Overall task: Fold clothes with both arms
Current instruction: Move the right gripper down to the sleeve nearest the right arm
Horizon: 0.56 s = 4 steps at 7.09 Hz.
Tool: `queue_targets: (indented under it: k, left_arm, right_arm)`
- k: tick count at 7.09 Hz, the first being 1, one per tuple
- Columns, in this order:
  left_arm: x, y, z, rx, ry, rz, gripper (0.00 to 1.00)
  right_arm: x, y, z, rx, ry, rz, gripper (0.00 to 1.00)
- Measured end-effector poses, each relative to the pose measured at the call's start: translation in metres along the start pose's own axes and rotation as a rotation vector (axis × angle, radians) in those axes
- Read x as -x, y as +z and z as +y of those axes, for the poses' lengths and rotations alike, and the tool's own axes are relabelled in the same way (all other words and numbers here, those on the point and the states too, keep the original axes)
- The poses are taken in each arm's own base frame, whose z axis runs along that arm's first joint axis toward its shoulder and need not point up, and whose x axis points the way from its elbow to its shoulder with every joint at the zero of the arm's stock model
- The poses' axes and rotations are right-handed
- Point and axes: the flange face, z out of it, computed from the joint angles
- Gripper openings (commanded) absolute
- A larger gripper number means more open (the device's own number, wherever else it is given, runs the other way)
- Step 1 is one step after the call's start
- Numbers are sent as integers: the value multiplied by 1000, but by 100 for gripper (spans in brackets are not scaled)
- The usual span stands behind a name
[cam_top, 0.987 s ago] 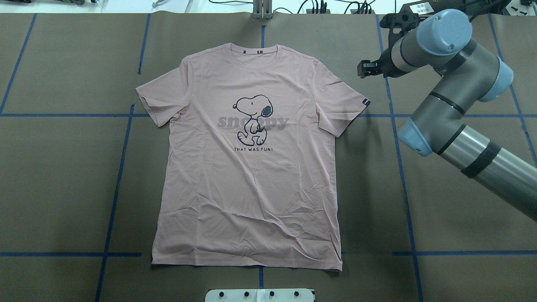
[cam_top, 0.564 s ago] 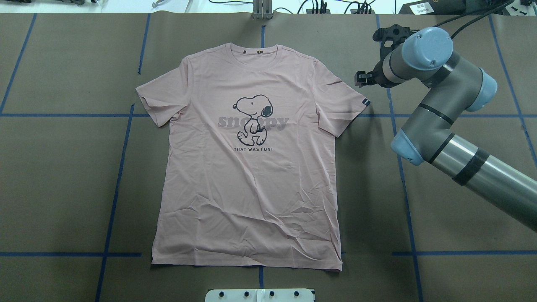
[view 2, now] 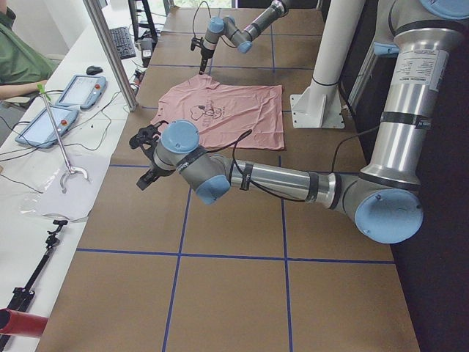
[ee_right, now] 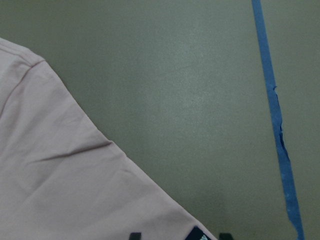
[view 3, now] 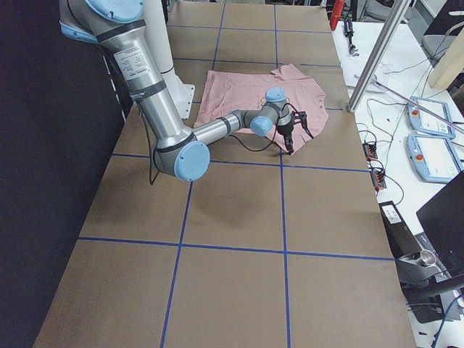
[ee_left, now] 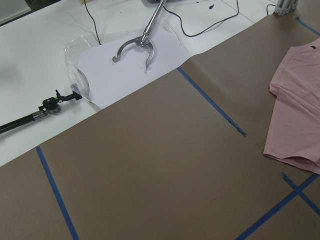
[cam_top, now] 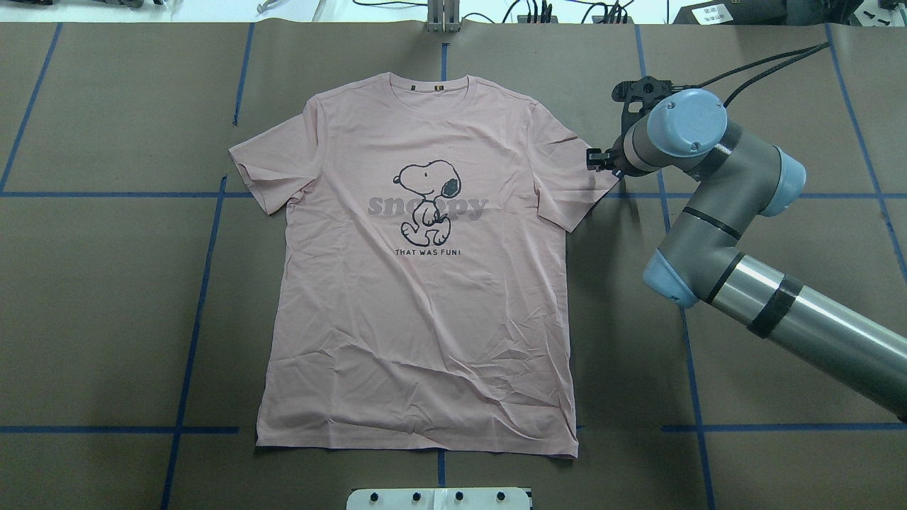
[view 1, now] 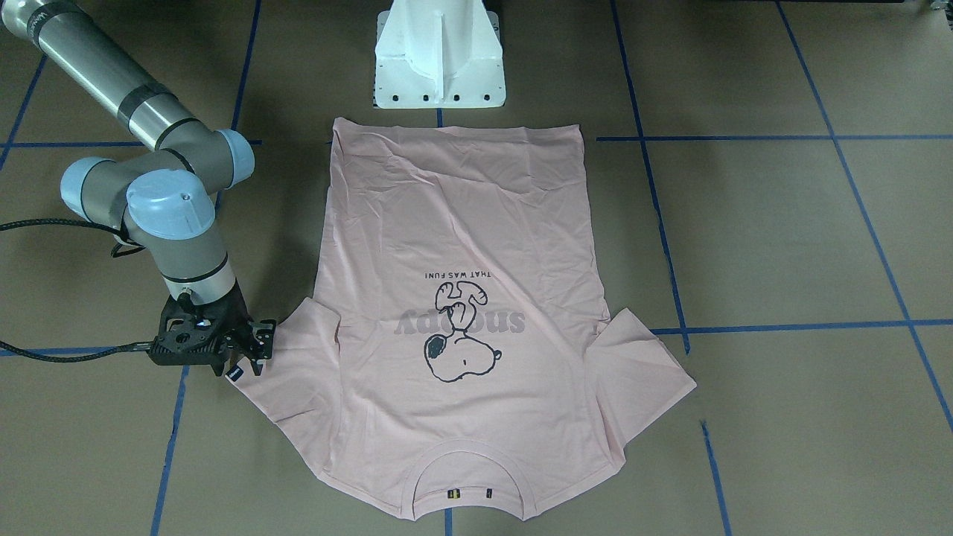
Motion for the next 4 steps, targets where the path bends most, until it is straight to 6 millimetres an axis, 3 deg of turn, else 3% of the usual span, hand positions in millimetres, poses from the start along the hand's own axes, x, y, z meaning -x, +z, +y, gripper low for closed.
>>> queue_targets:
  k: [2,3,4]
  left_arm:
    - [0,0,1,0,3,0,100]
    - [0,0,1,0,5,0,100]
    - [0,0,1,0,6,-1,100]
  right_arm:
    - [-5,8,2,2,5,18,58]
    - [-8,14,2,-2,6,26,51]
    - [-11,20,2,-8,6,24,16]
